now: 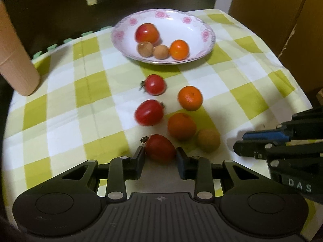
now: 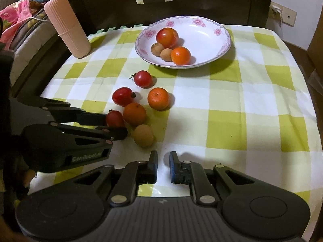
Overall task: Organize fruits
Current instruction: 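Move the left gripper around a red tomato while the right gripper approaches a brown fruit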
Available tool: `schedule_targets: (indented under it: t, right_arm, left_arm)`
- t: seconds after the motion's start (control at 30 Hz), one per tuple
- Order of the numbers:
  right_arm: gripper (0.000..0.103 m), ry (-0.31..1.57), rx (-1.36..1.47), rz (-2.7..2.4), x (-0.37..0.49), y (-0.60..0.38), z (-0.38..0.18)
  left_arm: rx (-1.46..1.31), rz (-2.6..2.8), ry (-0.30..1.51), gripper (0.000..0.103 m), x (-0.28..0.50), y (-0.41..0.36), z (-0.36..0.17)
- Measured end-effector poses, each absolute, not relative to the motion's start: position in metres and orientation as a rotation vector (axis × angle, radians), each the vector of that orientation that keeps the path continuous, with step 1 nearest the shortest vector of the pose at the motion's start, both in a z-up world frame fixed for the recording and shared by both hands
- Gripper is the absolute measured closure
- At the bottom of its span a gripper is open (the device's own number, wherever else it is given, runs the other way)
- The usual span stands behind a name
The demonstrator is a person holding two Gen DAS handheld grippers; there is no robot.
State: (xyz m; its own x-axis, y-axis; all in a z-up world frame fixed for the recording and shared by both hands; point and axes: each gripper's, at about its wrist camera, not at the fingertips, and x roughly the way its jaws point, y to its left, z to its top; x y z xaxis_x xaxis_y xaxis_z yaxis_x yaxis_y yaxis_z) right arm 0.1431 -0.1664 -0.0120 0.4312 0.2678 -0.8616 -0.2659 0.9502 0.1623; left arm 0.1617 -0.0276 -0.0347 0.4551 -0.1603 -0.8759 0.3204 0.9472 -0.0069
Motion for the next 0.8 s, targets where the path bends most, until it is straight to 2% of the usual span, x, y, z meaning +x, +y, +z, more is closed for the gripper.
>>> schedule_targets:
  t: [0.2, 0.33, 0.57, 0.8]
  right_arm:
    - [0.089, 1.075, -0.017, 0.365, 0.149, -0.153, -0.015]
    - [0.082, 1.074, -0.042, 0.4, 0.151, -0.142, -0.019]
    - [0.075, 1.061, -0.065, 0.41, 0.164, -0.134, -0.027]
    - [0.074, 1.046, -0.072, 0.417, 0.169, -0.131, -0.031]
  left_arm:
    - [0.153, -0.279, 1.066, 0.062, 0.156, -0.014, -0.026]
    - [0.154, -0.268, 1.091, 0.062, 0.155, -0.012, -0.03]
    - [0.157, -0.268, 1.088, 0.062, 0.153, -0.012, -0.03]
    - [0.177, -0.249, 1.101, 0.05, 0.153, -0.012, -0.036]
